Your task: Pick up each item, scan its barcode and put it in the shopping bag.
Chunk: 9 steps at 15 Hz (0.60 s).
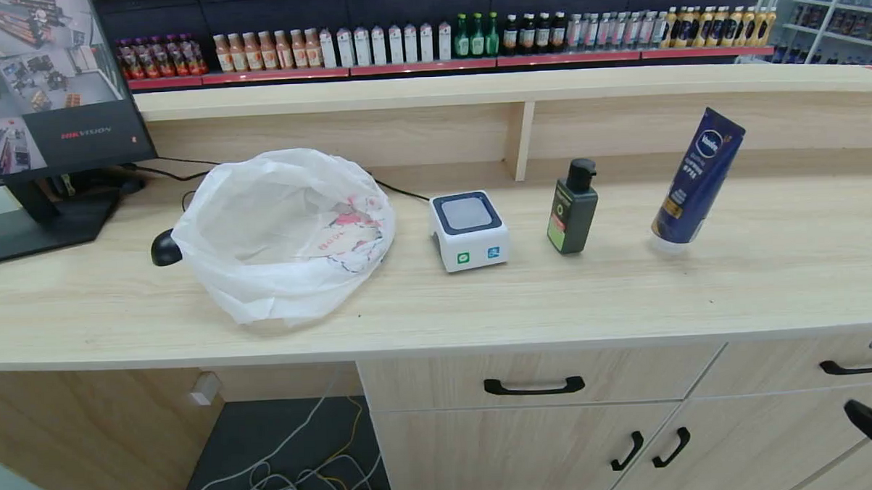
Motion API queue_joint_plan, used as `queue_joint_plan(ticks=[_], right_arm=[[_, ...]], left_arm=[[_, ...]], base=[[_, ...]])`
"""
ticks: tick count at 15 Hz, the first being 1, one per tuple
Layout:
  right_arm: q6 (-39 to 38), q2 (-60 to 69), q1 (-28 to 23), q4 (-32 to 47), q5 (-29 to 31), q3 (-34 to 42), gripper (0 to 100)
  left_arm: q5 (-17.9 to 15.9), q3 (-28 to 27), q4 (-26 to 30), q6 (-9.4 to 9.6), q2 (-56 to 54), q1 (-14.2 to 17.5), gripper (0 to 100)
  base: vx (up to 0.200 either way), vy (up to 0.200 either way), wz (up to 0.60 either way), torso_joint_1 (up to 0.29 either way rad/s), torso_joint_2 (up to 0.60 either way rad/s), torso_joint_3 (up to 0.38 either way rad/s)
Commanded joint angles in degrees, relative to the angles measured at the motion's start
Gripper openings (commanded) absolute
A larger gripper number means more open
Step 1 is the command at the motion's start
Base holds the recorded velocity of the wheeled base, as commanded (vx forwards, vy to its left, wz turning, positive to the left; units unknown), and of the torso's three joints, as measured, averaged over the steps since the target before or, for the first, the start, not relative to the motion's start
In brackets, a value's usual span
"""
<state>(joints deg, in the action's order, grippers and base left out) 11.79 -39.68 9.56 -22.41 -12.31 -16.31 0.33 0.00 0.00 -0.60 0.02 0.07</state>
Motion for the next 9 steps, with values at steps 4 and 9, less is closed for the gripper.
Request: queue_joint_plan(ticks=[4, 9], right_arm=[[-0.5, -25.5, 2.7, -17.1, 0.0, -10.1, 100], [-4.8, -39.1, 2.6, -27.6, 0.4, -13.8, 100]], left_arm=[[0.0, 0.0, 0.0, -0.02, 0.0, 0.0, 100], [0.0, 0.0, 0.0, -0.02, 0.0, 0.0, 100]], base=[[0.000, 0.000, 0.00, 0.000, 0.00, 0.000], [0.000, 0.000, 0.00, 0.000, 0.00, 0.000]])
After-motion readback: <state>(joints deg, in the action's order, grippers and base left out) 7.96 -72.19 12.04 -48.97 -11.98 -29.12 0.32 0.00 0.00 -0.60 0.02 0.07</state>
